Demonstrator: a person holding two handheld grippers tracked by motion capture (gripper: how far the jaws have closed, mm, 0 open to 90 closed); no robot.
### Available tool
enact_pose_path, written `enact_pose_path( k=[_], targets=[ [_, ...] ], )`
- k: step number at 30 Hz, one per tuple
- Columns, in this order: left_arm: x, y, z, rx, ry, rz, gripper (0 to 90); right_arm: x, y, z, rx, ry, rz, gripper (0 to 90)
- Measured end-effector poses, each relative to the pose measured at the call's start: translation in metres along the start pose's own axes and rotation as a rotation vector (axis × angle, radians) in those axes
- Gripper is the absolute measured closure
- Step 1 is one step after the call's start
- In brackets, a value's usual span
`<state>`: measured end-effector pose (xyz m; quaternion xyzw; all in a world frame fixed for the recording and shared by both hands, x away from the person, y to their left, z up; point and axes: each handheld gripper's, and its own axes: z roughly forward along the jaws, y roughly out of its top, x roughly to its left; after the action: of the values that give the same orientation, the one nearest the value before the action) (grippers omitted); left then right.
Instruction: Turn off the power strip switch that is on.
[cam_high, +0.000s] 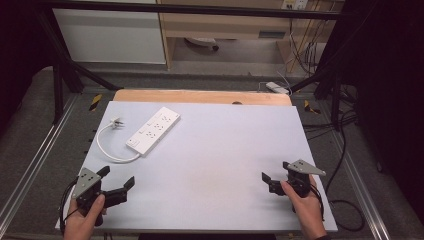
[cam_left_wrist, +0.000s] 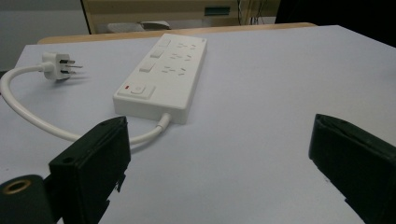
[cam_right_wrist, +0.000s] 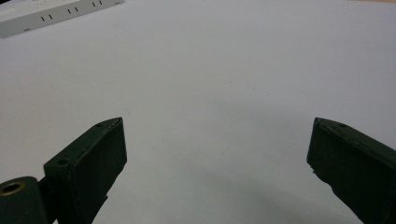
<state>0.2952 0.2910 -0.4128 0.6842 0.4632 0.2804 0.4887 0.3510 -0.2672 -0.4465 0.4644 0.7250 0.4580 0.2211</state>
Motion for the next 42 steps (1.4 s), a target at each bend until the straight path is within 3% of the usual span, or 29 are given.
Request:
enact_pose_path(
  k=[12, 31, 37, 42],
  targets=[
    [0.001, 0.002, -0.004, -0.032, -0.004, -0.003, 5.4, 0.000, 0.000, 0.001, 0.005, 0.009, 0.007, 4.6],
    [0.001, 0.007, -0.005, -0.075, -0.014, -0.002, 7.0, 0.004, 0.002, 0.004, 0.008, 0.028, -0.020, 3.9],
    [0.007, 0.013, 0.002, -0.083, -0.013, -0.043, 7.2, 0.004, 0.003, 0.006, 0.000, 0.041, -0.032, 3.8],
    [0.006, 0.021, 0.008, -0.095, -0.030, -0.051, 7.0, 0.004, 0.003, 0.008, 0.007, 0.043, -0.036, 3.7]
  ],
)
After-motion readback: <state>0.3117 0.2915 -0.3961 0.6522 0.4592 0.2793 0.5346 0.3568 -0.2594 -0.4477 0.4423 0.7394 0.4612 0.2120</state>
